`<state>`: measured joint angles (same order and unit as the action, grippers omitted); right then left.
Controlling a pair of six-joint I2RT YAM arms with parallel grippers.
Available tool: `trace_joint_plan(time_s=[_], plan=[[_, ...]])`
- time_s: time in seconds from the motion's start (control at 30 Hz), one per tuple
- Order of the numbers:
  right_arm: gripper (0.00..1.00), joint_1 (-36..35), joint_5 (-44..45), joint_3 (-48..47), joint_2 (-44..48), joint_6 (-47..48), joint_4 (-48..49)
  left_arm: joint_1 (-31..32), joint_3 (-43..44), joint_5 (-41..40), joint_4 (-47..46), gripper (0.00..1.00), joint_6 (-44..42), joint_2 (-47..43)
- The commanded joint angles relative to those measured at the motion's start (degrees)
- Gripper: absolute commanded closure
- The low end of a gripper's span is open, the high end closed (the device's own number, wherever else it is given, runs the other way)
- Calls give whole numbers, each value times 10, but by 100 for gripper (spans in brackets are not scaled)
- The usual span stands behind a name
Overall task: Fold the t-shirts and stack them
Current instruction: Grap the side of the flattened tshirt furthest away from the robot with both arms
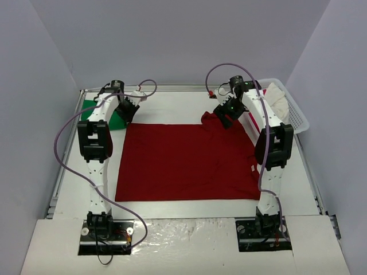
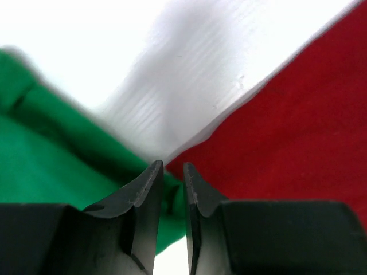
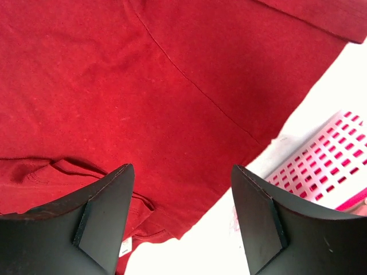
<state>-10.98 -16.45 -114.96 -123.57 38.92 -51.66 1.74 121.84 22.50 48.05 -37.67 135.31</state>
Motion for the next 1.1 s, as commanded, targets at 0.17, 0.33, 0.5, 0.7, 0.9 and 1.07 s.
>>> trace_joint_plan(time_s=[0.17, 0.33, 0.5, 0.7, 0.9, 1.07], plan=[[36, -8, 42, 10, -4, -10, -24, -2, 87, 60, 131, 79, -57, 51], [35, -10, 55, 10, -14, -12, -22, -2, 120, 33, 171, 77, -72, 81], [35, -12, 61, 8, -27, -14, -23, -5, 99, -4, 164, 76, -86, 80], [34, -18, 62, 7, -33, -13, -24, -7, 51, -8, 132, 71, -84, 49], [34, -18, 67, 10, -35, -12, -24, -6, 43, -4, 115, 68, -66, 40], [34, -18, 72, 7, -38, -10, -23, -2, 24, -27, 74, 69, -52, 30]])
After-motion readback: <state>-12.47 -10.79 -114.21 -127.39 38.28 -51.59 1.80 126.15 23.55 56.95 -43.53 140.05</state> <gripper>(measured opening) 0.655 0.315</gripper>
